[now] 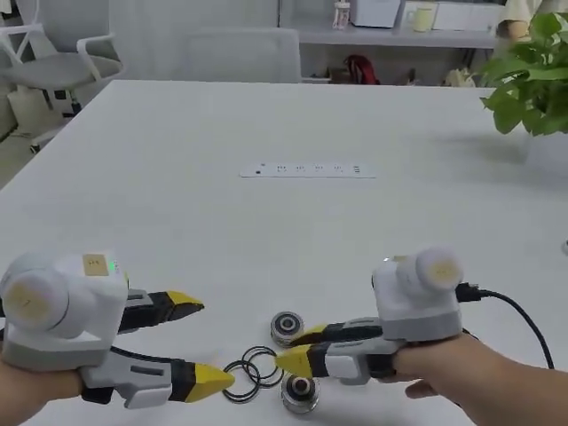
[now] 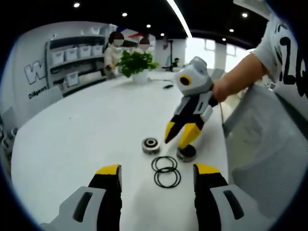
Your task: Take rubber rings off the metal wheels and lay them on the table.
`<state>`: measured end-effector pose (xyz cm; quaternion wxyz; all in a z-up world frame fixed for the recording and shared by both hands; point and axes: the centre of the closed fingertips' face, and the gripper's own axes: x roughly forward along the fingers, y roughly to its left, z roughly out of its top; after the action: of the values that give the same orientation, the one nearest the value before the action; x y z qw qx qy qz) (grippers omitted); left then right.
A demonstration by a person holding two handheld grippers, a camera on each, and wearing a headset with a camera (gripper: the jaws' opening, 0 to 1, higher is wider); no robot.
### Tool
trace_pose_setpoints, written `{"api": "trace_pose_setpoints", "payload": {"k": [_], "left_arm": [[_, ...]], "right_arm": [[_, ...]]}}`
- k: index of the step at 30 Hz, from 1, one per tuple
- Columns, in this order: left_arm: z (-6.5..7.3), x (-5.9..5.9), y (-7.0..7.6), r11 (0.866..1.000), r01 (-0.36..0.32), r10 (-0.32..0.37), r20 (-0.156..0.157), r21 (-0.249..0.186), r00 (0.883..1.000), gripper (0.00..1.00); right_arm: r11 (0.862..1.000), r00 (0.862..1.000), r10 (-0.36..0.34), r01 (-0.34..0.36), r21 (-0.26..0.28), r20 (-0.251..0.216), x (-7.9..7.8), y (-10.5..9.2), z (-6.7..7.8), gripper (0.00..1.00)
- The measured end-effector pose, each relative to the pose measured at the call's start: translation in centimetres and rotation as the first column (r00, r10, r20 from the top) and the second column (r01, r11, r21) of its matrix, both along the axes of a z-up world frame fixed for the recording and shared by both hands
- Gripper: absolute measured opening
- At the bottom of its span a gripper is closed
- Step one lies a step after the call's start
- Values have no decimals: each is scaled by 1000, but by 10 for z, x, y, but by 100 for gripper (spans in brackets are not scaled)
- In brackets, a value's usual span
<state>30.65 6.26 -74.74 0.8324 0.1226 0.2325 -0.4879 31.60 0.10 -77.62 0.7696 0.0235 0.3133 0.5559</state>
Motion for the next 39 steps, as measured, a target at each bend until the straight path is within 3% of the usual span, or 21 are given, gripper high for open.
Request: {"api": "trace_pose_setpoints", "payload": {"k": [4,7,16,28,39], "left_arm": [[2,-2,-1,1000,-2,1,-6,-14,1000,63],[4,-2,0,1000,-4,4,-5,-15,1000,64],[6,-6,3,1000,-13,13,-12,-16,1000,67],[4,-13,5,1000,-12,12,-4,0,1000,72],[3,-14,13,999,-28,28,13,14,1000,77]], "right_arm": [[1000,999,19,-19,-19,40,-4,-8,4,31],[998,994,39,-34,-51,102,-6,-16,5,35],[997,985,46,-34,-74,169,-12,-36,12,50],[995,977,16,5,-101,211,-16,-63,11,62],[991,970,5,28,-134,242,-20,-78,11,65]]}}
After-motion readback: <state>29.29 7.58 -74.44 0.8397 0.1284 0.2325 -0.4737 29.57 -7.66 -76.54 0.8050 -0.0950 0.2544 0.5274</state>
